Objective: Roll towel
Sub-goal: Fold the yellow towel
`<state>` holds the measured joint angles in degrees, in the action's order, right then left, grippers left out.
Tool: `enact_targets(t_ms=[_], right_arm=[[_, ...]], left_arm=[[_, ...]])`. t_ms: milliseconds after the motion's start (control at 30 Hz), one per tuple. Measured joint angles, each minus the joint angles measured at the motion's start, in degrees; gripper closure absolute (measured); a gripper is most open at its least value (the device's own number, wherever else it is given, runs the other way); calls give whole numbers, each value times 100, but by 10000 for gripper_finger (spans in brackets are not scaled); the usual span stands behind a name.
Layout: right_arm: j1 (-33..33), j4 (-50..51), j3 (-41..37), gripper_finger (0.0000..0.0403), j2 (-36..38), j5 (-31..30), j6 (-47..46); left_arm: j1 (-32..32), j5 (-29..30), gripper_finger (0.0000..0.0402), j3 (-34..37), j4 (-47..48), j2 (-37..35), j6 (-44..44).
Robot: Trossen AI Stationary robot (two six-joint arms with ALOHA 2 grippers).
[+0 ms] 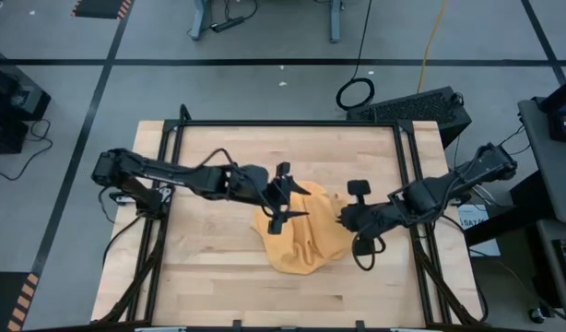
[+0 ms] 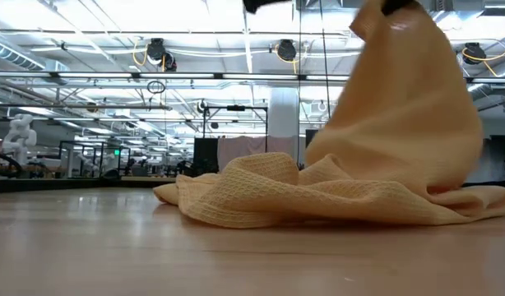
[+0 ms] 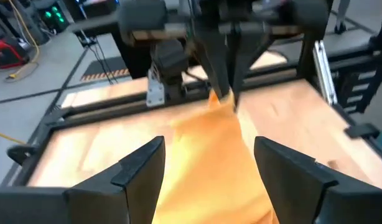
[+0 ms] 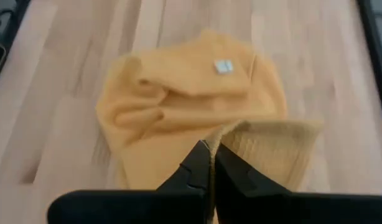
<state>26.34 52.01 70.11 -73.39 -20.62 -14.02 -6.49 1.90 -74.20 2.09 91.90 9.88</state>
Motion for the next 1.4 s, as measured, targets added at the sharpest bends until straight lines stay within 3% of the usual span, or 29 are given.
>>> enact_targets(t_ms=[200, 367, 433, 667, 933, 1067, 1267, 1400], right_arm=[[155, 245, -5, 402, 0, 173, -111], [158, 224, -5, 402, 0, 299, -13], [154, 223, -5, 403, 0, 299, 37], [154, 83, -5, 403, 0, 299, 397], [151, -46, -5, 403, 1, 299, 659], [151, -79, -5, 403, 3, 297, 723], [151, -71, -5, 403, 3, 277, 725], [151, -10, -5, 403, 3, 275, 725]], left_arm=[[-1, 316, 151, 399, -1632, 505, 529], [47, 6, 151, 396, -2529, 1023, 1088], [73, -232, 151, 303, -2657, 1255, 1290], [112, -213, 151, -127, -2714, 1817, 1952], [196, -735, 159, -294, -2669, 1906, 2466], [198, -1183, 215, -294, -2646, 1906, 2555], [198, -1206, 376, -294, -2679, 1906, 2506], [198, -1223, 389, -294, -2622, 1906, 2390]])
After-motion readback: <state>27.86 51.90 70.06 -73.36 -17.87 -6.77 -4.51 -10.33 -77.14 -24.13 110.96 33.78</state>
